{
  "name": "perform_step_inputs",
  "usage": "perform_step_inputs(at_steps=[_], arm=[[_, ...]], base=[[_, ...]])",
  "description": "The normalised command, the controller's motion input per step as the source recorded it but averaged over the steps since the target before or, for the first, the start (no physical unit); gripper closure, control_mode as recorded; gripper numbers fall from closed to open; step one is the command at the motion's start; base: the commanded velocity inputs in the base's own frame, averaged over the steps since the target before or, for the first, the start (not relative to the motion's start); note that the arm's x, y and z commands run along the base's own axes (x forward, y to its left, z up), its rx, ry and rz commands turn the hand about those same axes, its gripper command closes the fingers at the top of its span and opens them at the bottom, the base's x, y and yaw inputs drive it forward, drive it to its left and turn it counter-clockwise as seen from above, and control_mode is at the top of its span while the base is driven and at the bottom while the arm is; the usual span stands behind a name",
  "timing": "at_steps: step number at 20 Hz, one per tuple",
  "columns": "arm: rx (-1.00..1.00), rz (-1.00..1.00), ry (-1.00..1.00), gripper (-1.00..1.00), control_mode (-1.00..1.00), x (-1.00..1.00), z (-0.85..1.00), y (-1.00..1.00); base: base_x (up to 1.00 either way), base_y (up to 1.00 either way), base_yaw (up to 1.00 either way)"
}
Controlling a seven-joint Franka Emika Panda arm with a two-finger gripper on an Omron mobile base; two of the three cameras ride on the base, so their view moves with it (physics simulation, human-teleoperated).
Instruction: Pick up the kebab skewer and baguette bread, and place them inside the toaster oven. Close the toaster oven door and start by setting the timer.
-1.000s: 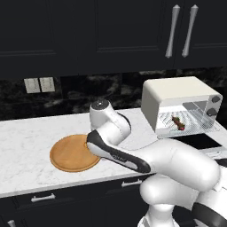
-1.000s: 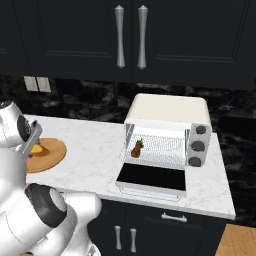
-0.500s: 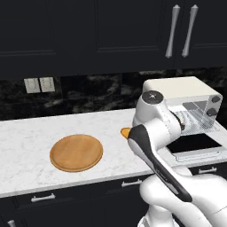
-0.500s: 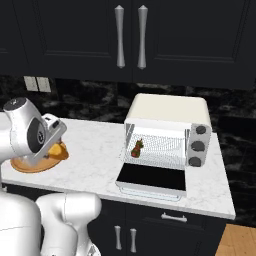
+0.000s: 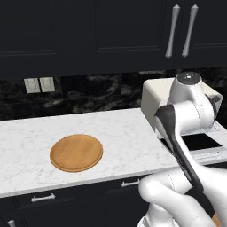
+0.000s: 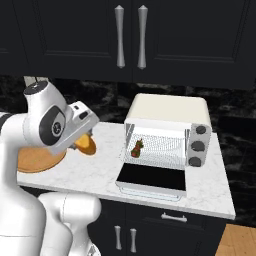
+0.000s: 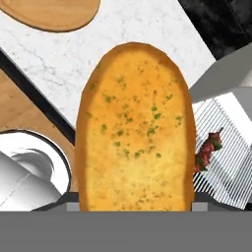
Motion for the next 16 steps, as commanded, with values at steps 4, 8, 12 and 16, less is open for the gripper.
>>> perform_step_inputs(at_steps=[4, 8, 12, 16], arm=[[0.03, -0.28, 0.0, 1.0, -1.0, 0.0, 0.21, -1.0], [0.11, -0.3, 0.0, 1.0, -1.0, -0.09, -0.03, -1.0], [0.18, -0.27, -0.02, 1.0, -1.0, 0.04, -0.06, -1.0], [0.16, -0.13, -0.02, 1.0, -1.0, 0.37, -0.18, -0.71]], base=[[0.0, 0.0, 0.0], [0.0, 0.0, 0.0], [0.0, 0.0, 0.0], [0.0, 0.0, 0.0]])
